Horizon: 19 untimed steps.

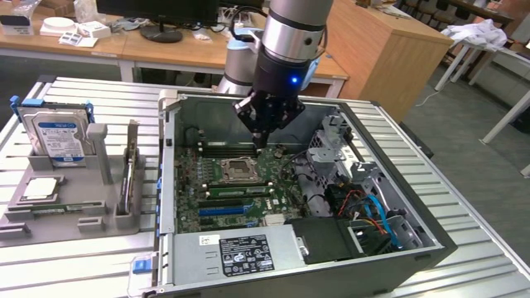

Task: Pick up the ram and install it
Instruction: 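Press down the ram until it locks into place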

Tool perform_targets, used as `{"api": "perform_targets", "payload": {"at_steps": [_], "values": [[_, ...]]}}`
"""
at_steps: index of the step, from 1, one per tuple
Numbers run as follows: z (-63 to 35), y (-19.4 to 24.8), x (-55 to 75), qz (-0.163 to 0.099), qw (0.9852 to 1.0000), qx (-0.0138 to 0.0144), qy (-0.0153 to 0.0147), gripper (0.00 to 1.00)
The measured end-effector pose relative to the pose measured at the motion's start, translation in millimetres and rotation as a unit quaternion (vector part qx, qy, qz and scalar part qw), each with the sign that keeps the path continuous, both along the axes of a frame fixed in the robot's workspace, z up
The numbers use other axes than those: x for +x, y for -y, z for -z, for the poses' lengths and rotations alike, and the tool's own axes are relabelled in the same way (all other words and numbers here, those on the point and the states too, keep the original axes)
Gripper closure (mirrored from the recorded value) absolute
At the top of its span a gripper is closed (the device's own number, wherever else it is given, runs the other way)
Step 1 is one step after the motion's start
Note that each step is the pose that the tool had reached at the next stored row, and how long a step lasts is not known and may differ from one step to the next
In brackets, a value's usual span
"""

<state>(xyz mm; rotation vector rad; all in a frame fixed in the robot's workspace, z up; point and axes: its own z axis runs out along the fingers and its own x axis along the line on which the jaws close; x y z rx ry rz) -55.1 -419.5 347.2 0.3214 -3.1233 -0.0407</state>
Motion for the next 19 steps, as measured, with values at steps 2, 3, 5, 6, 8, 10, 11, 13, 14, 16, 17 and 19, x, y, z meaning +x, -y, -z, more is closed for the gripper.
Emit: {"api": "perform_targets", "payload": {"at_steps": [2,3,5,6,8,10,11,13,14,16,17,19], "values": [[0.0,0.0,0.0,0.012,0.9999,0.0000,-0.0013,0.89],[0.1,0.0,0.0,0.018,0.9998,0.0000,-0.0019,0.89],[0.1,0.0,0.0,0.030,0.9996,0.0000,-0.0033,0.89],[0.1,0.0,-0.1,0.036,0.9993,0.0000,-0.0040,0.89],[0.2,0.0,-0.1,0.048,0.9988,0.0000,-0.0052,0.89],[0.3,0.0,-0.1,0.060,0.9982,0.0000,-0.0058,0.89],[0.3,0.0,-0.2,0.064,0.9980,0.0000,-0.0059,0.89],[0.3,0.0,-0.2,0.064,0.9979,0.0001,-0.0059,0.89],[0.3,0.0,-0.1,0.064,0.9979,0.0001,-0.0059,0.89],[0.3,0.0,-0.2,0.064,0.9979,0.0001,-0.0059,0.89],[0.3,0.0,-0.2,0.066,0.9978,0.0001,-0.0059,0.89],[0.3,0.0,-0.2,0.074,0.9972,0.0002,-0.0060,0.89]]}}
